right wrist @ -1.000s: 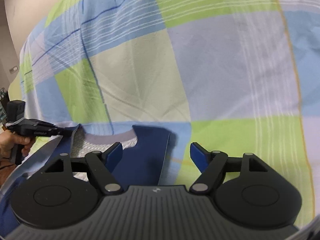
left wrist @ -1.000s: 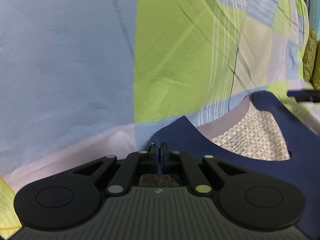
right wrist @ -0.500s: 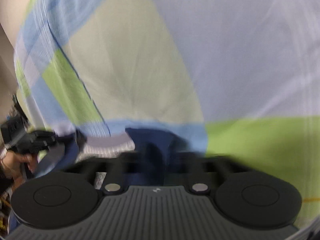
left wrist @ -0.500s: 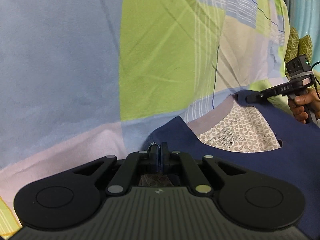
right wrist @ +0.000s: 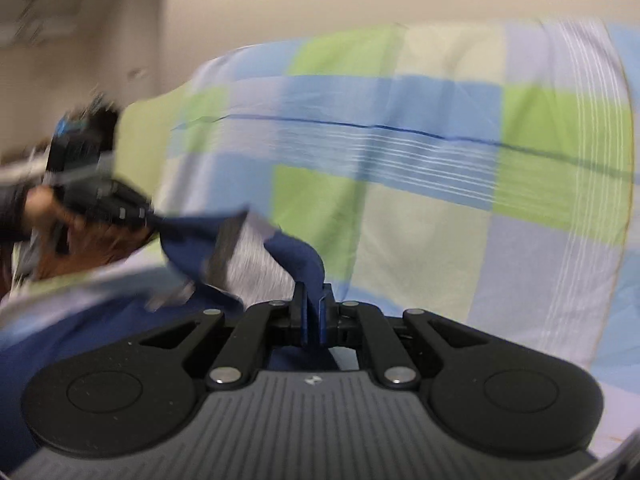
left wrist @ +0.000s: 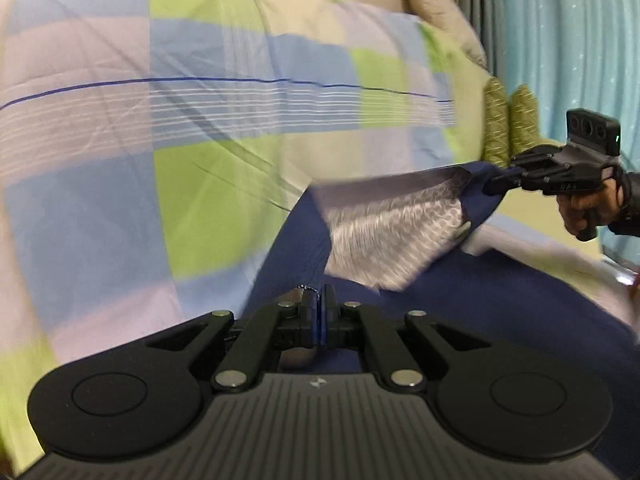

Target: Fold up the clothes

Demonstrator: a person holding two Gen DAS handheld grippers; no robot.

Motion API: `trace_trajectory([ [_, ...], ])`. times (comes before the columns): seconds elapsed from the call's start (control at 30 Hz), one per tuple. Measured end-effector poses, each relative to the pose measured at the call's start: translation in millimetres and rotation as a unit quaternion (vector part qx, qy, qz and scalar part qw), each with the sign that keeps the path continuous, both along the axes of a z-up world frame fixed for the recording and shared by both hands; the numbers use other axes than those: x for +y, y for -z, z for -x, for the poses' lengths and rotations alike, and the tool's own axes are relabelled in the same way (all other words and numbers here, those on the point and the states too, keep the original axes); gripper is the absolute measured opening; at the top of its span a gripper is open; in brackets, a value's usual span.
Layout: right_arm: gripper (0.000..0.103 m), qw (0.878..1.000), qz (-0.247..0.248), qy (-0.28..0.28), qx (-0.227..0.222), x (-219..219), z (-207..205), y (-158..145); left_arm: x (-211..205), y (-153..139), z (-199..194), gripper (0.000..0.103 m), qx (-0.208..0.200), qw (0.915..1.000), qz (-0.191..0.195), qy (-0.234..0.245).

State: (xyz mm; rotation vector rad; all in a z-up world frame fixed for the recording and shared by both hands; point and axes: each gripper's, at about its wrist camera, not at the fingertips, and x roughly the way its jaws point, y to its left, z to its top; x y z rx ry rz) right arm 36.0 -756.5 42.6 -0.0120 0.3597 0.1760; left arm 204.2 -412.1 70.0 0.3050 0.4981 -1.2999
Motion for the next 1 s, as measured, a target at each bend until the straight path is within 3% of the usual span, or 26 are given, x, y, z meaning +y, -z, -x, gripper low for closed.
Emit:
trace_trajectory([
  [0.1, 0.004, 1.000, 0.009, -0.003, 0.018, 31, 45, 5, 37, 20, 45, 0.000, 0.016, 0.9993, -0.034, -0.003],
  [0.23, 0.004, 0.996, 0.033, 0.000, 0.079, 68, 95, 39, 61, 49, 78, 0.000, 0.050, 0.9968, -0.061, -0.014],
  [0.33, 0.004, 0.994, 0.047, 0.007, 0.102, 78, 105, 51, 71, 62, 83, 0.000, 0.076, 0.9946, -0.064, -0.031],
  [0.43, 0.004, 0.993, 0.047, 0.017, 0.110, 83, 108, 54, 72, 65, 84, 0.000, 0.072, 0.9945, -0.067, -0.036],
  [0.53, 0.004, 0.991, 0.047, 0.027, 0.118, 85, 109, 54, 76, 56, 80, 0.000, 0.072, 0.9956, -0.044, -0.040],
  [0.57, 0.004, 0.991, 0.047, 0.029, 0.121, 85, 109, 54, 78, 55, 79, 0.005, 0.069, 0.9959, -0.040, -0.041],
  [0.6, 0.005, 0.991, 0.047, 0.031, 0.123, 86, 108, 55, 77, 52, 81, 0.020, 0.048, 0.9970, -0.045, -0.042],
  [0.63, 0.007, 0.990, 0.046, 0.037, 0.125, 87, 107, 56, 76, 49, 83, 0.027, 0.026, 0.9975, -0.050, -0.042],
  [0.7, 0.013, 0.990, 0.054, 0.046, 0.124, 89, 107, 57, 70, 47, 96, 0.034, -0.043, 0.9959, -0.075, -0.026],
  [0.73, 0.020, 0.989, 0.069, 0.050, 0.120, 92, 108, 56, 68, 47, 102, 0.035, -0.061, 0.9945, -0.083, -0.017],
  [0.8, 0.026, 0.985, 0.125, 0.056, 0.106, 106, 113, 53, 53, 51, 127, 0.041, -0.162, 0.9790, -0.122, 0.024],
  [0.83, 0.026, 0.982, 0.151, 0.056, 0.101, 113, 114, 51, 51, 53, 131, 0.041, -0.179, 0.9749, -0.128, 0.033],
  [0.9, 0.028, 0.975, 0.193, 0.046, 0.097, 124, 115, 51, 34, 62, 153, 0.042, -0.261, 0.9503, -0.155, 0.069],
  [1.0, 0.031, 0.964, 0.249, 0.029, 0.095, 140, 115, 52, 14, 74, 164, 0.042, -0.304, 0.9339, -0.172, 0.077],
])
